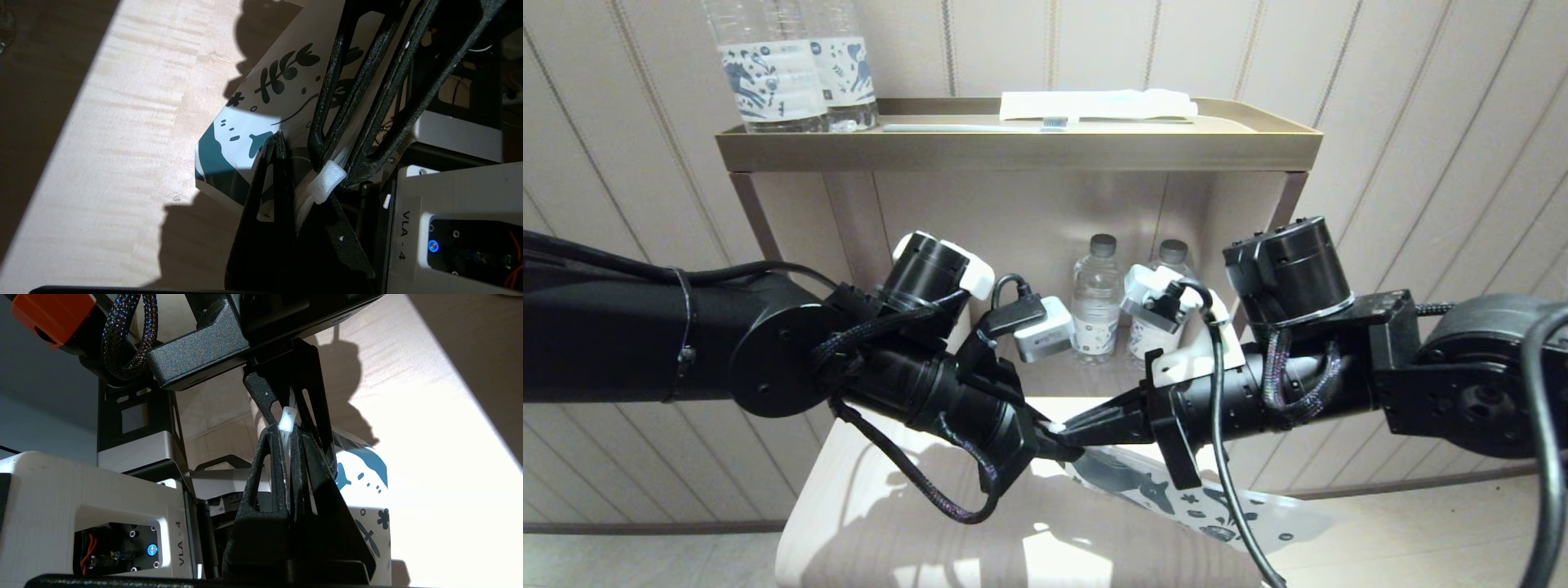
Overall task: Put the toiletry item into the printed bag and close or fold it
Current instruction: Close the strorage bag and place it on the desk
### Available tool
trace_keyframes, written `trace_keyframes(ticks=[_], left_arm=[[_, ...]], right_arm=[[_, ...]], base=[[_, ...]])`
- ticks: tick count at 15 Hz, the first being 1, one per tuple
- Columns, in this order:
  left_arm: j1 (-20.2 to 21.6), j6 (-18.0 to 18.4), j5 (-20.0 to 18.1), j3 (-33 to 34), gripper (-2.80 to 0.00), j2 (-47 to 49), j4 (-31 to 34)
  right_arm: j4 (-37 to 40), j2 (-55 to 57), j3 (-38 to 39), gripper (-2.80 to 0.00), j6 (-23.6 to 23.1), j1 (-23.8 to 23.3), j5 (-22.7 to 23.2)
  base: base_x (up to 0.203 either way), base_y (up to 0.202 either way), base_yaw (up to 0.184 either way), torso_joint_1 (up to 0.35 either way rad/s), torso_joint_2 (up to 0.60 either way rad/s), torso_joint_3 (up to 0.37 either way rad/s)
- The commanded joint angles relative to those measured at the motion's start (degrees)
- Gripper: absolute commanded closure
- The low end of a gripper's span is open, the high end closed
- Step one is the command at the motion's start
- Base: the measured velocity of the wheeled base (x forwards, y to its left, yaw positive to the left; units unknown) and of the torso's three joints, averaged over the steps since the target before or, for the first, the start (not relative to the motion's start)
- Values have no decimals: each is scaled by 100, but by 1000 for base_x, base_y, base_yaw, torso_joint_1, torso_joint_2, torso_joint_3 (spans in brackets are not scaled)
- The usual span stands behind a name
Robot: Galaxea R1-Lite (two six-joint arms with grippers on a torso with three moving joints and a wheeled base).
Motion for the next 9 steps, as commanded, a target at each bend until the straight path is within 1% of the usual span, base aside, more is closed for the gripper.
trace_keyframes(ticks=[1,6,9], left_arm=[[1,5,-16,0,0,19,4],[10,14,-16,70,0,28,3],[127,14,-33,48,0,6,1]], right_arm=[[-6,-3,2,0,-18,2,31],[-6,-142,70,0,-27,-76,14],[2,-253,119,0,-119,-94,4]], base=[[0,0,0,0,0,0],[0,0,0,0,0,0],[0,0,0,0,0,0]])
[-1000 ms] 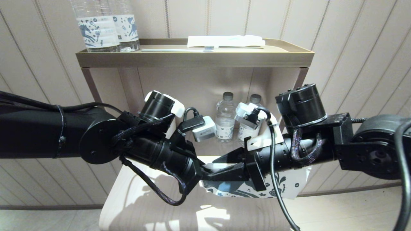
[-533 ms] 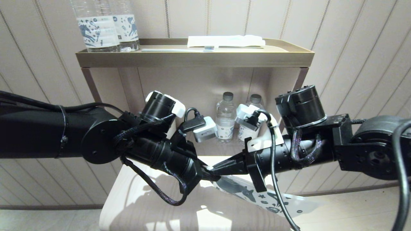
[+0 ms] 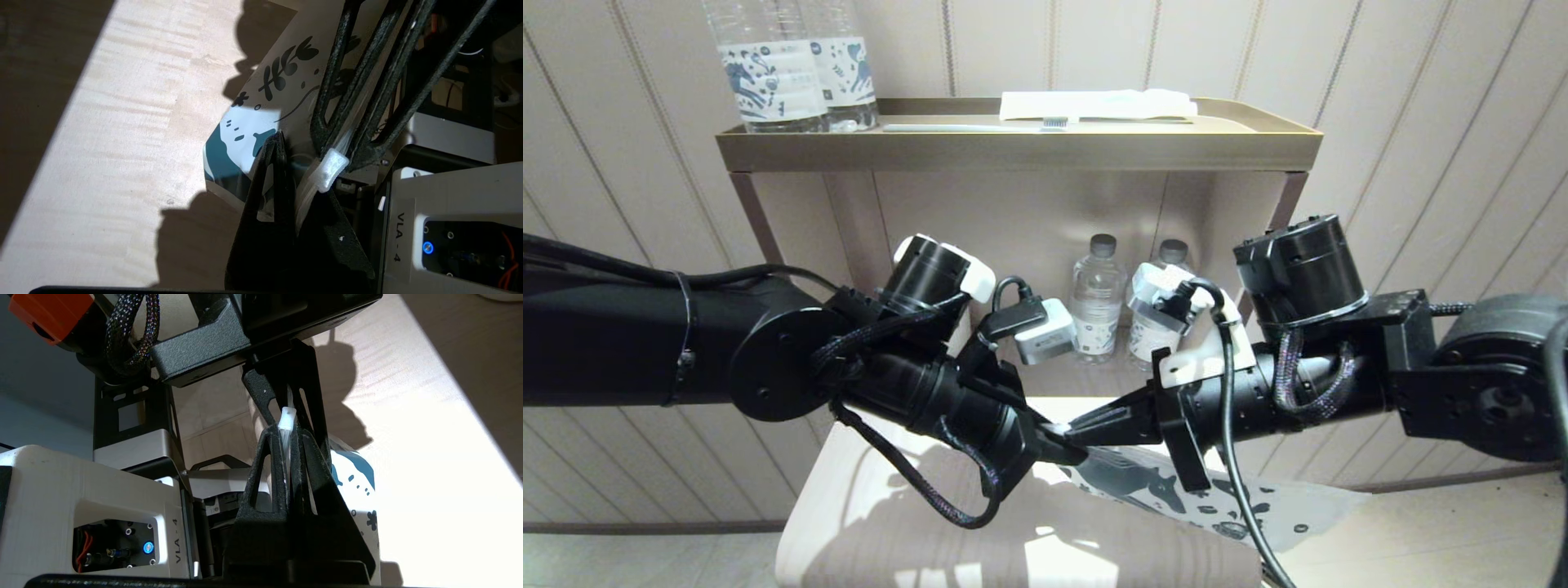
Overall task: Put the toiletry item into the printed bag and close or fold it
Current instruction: Close the strorage bag and place it on the desk
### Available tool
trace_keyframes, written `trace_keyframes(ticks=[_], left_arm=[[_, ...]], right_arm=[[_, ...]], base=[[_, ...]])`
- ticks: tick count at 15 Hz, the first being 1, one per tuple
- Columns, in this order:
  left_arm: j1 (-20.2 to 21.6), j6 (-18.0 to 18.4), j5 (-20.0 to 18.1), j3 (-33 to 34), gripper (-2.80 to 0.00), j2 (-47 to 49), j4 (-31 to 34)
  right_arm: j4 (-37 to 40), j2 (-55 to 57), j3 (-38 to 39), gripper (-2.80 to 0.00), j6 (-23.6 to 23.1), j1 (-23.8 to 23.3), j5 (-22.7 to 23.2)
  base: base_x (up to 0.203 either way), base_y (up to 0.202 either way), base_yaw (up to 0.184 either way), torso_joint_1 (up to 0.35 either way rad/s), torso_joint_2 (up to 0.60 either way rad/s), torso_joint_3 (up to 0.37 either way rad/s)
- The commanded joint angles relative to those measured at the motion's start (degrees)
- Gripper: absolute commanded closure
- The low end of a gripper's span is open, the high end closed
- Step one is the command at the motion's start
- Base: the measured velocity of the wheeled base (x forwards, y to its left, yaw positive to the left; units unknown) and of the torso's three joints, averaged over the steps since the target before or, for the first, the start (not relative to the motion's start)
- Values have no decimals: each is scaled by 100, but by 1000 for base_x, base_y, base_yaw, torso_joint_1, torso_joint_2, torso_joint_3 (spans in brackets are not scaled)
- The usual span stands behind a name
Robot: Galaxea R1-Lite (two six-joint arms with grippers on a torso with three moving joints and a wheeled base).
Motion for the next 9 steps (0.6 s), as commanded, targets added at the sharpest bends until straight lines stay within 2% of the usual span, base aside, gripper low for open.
trace_keyframes(ticks=[1,6,9], left_arm=[[131,7,0,-15,0,-15,24],[487,-4,-9,-41,0,-55,24],[517,5,-9,-20,0,-49,24]], right_arm=[[-8,-116,41,0,-43,-51,25],[-12,-147,41,0,-53,-259,34],[-12,-129,23,0,-53,-259,35]], base=[[0,0,0,0,0,0],[0,0,0,0,0,0],[0,0,0,0,0,0]])
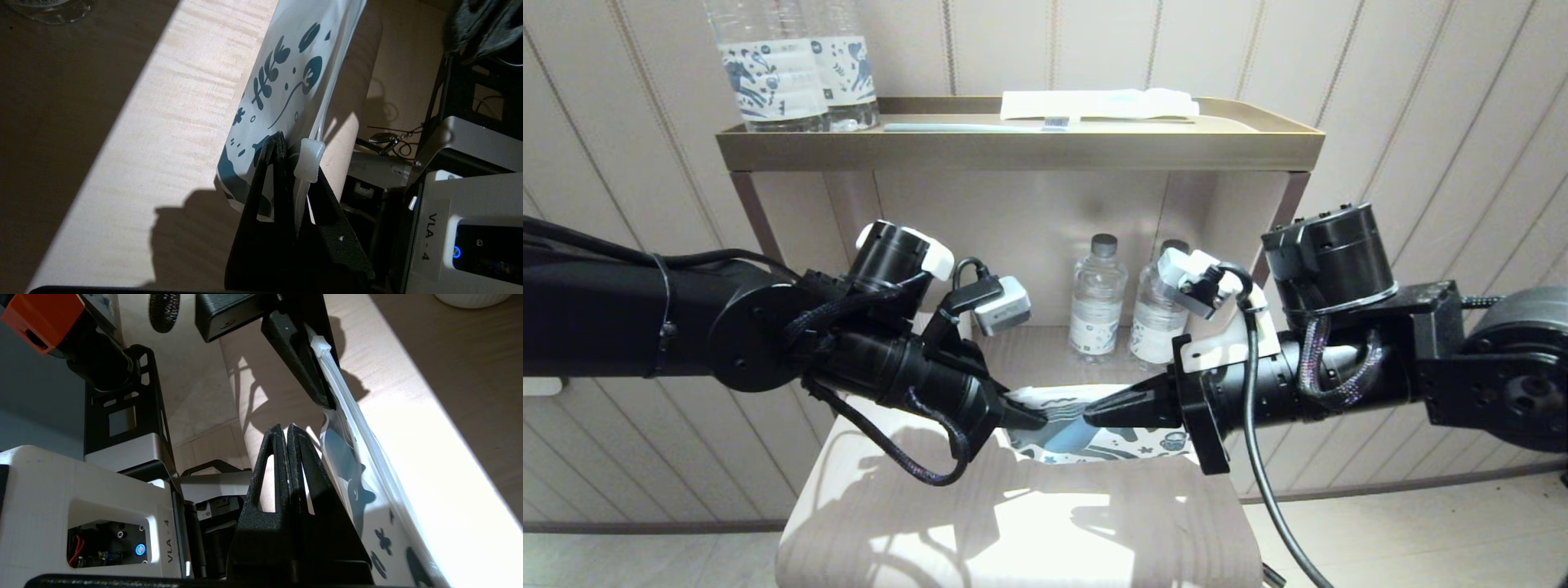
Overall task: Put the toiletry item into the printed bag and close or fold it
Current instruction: Close the strorage bag and place it on the desk
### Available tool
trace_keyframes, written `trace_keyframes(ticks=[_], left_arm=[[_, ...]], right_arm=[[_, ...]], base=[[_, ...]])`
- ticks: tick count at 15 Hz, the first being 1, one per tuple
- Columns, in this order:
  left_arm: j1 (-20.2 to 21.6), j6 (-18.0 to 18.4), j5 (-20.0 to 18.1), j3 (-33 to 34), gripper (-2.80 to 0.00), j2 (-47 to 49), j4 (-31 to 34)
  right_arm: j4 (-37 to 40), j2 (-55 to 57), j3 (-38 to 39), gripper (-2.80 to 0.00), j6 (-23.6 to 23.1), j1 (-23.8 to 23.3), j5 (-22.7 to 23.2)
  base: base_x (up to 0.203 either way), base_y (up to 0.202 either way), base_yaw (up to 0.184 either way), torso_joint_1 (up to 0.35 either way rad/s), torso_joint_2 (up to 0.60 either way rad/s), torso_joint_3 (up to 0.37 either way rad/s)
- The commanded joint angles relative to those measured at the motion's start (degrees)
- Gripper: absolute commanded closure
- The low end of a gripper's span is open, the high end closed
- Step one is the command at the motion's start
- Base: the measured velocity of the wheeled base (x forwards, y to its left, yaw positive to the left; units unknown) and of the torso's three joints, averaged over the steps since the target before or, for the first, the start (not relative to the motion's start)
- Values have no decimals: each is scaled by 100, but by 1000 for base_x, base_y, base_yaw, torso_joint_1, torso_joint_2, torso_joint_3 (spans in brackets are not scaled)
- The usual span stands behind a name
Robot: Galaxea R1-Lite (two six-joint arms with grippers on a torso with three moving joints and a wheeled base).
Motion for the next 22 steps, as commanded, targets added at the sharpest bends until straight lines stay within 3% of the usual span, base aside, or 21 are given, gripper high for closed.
trace_keyframes(ticks=[1,9,10,11,22], left_arm=[[12,16,-31,-11,0,3,11],[-392,42,-23,-53,0,64,20],[-422,33,-23,-51,0,42,32],[-435,24,-8,-46,0,7,56],[-594,-46,30,7,0,-76,36]], right_arm=[[-4,16,-58,0,3,7,38],[0,60,-211,0,56,68,46],[-4,69,-196,-211,48,77,47],[5,78,-192,-280,48,85,93],[5,209,-138,-280,74,191,348]], base=[[0,0,0,0,0,0],[0,0,0,0,0,0],[0,0,0,0,0,0],[0,0,0,0,0,0],[0,0,0,0,0,0]])
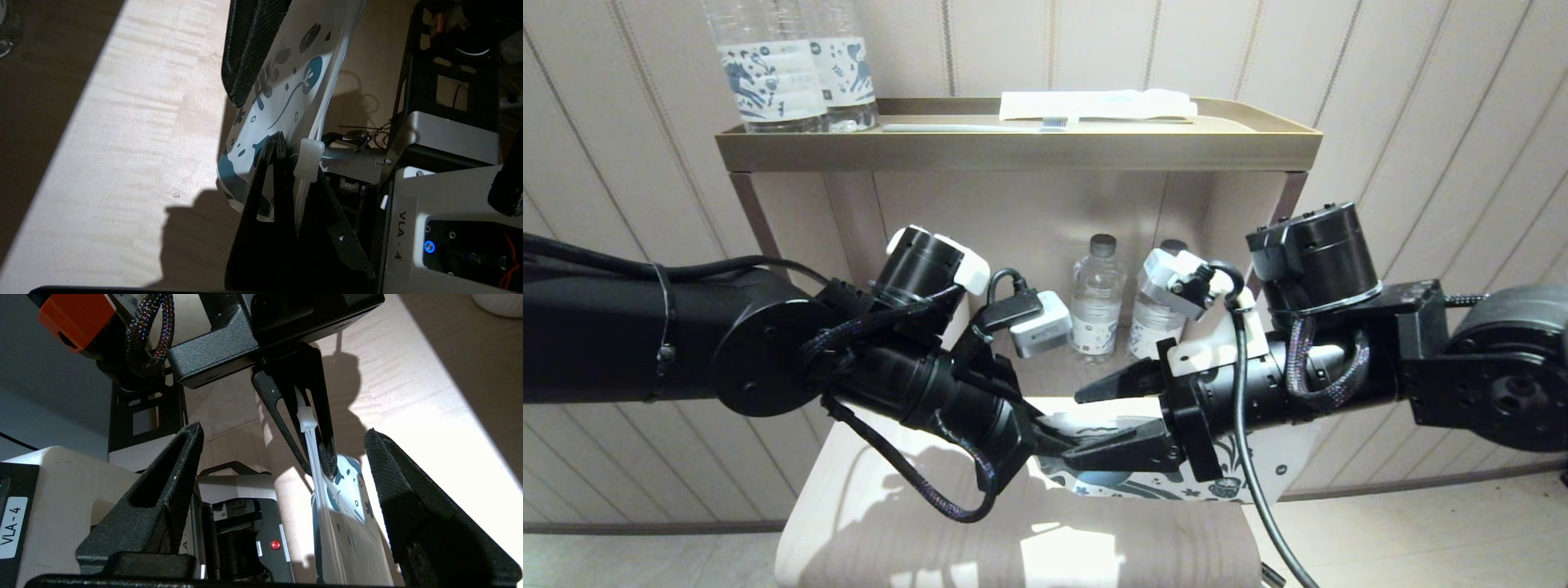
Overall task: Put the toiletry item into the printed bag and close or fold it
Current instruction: Close the strorage bag and place it on the desk
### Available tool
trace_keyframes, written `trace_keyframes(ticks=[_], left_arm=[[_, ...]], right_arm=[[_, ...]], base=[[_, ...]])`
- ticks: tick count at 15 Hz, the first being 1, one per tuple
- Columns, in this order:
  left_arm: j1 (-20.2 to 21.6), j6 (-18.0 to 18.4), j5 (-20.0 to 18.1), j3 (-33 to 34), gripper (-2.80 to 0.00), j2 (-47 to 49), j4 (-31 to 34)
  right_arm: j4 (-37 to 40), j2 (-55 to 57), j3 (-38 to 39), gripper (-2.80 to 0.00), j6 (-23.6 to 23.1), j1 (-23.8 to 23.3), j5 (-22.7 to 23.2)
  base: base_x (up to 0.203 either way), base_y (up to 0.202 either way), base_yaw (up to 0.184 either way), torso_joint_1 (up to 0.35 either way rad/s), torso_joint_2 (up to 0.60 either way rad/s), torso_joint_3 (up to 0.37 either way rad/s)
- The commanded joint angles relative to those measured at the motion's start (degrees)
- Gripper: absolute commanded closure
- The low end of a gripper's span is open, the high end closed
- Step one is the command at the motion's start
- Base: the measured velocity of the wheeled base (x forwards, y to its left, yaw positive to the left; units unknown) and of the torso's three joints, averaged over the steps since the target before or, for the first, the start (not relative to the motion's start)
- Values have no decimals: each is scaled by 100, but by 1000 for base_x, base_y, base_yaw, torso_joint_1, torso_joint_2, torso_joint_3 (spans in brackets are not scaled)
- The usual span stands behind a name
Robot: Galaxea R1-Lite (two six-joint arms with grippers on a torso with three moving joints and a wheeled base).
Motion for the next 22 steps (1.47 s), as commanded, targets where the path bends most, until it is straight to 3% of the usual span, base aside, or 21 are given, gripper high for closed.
trace_keyframes(ticks=[1,22], left_arm=[[-1,11,-17,27,0,-2,-5],[-1,3,-26,71,0,7,-23]], right_arm=[[-4,75,-13,-280,8,26,30],[-12,125,-22,-280,35,121,39]], base=[[0,0,0,0,0,0],[0,0,0,0,0,0]])
